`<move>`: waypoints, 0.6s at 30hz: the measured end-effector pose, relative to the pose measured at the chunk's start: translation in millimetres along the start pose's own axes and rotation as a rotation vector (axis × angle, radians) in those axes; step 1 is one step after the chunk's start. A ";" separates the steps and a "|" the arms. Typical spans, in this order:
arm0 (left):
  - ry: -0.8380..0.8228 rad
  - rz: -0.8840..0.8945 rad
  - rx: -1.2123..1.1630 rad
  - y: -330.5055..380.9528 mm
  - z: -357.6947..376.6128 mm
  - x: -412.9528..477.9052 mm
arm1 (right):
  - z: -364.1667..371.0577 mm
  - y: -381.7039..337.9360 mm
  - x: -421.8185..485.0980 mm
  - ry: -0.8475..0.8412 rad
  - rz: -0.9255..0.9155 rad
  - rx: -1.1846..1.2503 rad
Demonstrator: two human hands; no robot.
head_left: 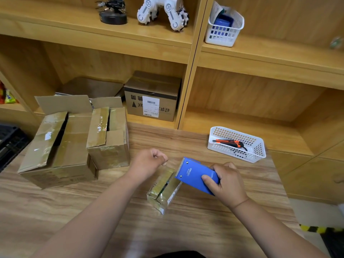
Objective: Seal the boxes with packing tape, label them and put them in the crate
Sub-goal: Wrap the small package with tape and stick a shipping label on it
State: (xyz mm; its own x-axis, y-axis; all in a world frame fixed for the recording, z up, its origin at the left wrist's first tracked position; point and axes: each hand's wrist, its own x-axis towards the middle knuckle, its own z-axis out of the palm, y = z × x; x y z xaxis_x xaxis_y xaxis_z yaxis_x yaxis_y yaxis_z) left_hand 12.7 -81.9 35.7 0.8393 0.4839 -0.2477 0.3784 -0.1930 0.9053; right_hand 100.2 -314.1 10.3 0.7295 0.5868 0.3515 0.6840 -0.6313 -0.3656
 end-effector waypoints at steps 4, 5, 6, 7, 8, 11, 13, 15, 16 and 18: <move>0.000 -0.013 0.052 -3.6 -4.4 3.0 | -0.9 2.7 -2.1 -0.017 0.015 -0.046; -0.005 -0.005 0.097 -3.1 -5.3 4.1 | -0.5 3.1 -3.7 -0.019 0.021 -0.063; -0.005 0.005 0.134 -2.1 -5.8 5.3 | -0.1 3.1 -4.2 -0.021 0.024 -0.079; -0.001 0.012 0.160 -1.3 -6.2 6.3 | 0.6 2.2 -4.0 -0.025 0.026 -0.092; 0.008 0.016 0.176 -0.3 -6.2 6.2 | 1.5 0.8 -3.2 -0.031 0.028 -0.111; 0.074 0.055 0.270 0.1 -2.8 3.4 | 5.3 -6.2 2.4 -0.064 0.047 -0.218; 0.147 0.118 0.431 0.1 4.8 -0.2 | 7.3 -13.1 7.1 -0.085 0.071 -0.296; 0.226 0.196 0.578 0.0 14.7 -5.1 | 11.3 -19.4 10.4 -0.123 0.098 -0.349; 0.257 0.233 0.631 -0.3 19.4 -7.4 | 13.6 -22.2 11.7 -0.141 0.118 -0.356; 0.303 0.327 0.720 -3.8 27.7 -11.2 | 16.4 -28.1 12.8 -0.130 0.133 -0.362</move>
State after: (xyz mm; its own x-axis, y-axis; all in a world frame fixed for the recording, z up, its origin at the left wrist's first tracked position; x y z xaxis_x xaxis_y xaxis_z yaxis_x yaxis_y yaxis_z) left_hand 12.7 -110.2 25.5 0.8480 0.4968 0.1847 0.3769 -0.8102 0.4490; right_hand 90.4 -280.5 11.0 0.8219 0.5330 0.2010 0.5541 -0.8299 -0.0648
